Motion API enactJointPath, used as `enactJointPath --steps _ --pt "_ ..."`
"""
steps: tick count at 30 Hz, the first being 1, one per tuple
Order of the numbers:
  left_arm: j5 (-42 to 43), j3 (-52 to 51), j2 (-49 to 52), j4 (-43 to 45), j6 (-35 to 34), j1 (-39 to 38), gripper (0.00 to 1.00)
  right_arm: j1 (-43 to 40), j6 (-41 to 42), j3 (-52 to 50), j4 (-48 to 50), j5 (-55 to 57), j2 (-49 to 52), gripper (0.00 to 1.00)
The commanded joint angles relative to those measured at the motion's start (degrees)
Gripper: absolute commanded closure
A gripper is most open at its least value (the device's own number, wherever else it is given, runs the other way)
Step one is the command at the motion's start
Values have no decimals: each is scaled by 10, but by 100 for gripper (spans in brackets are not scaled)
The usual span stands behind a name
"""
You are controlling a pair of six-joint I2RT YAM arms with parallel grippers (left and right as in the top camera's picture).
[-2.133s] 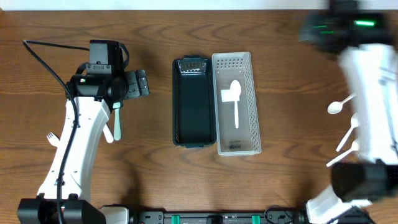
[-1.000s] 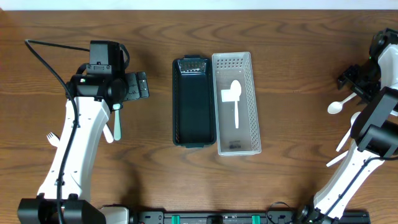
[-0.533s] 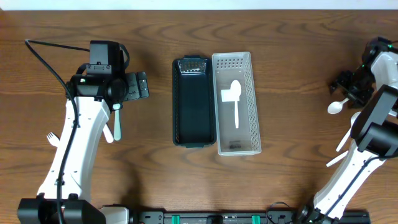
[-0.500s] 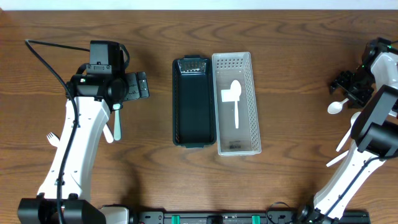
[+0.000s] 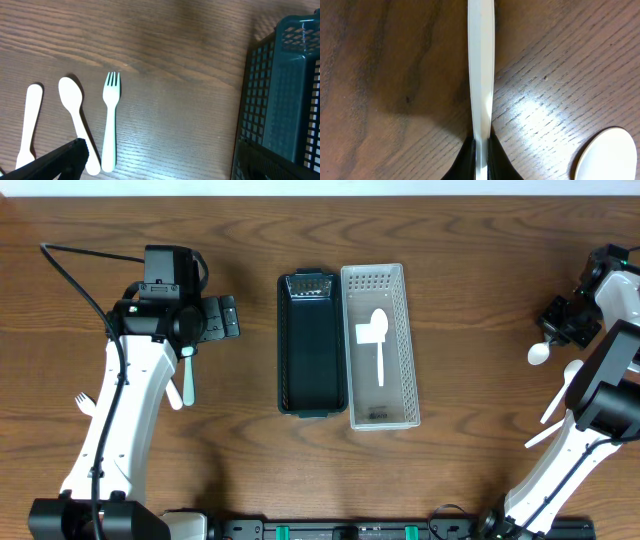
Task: Pack container
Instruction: 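Move the right gripper back and grasp the next white spoon, then carry the spoon into the white basket and release it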
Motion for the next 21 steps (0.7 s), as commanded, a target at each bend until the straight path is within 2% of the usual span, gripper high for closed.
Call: enactJointPath --steps 1,6,11,17,21 --pt "-5 13 3 0 5 3 2 5 -2 -28 -3 -20 26 99" --pt "-5 13 3 0 5 3 2 26 -3 -20 4 -18 -43 99" --pt "-5 13 3 0 5 3 2 91 -17 -2 10 -24 -174 99" --pt "-5 13 3 0 5 3 2 236 -17 -2 10 -26 -305 99" --pt "-5 13 3 0 5 3 2 347 -15 -2 9 -26 -327 99"
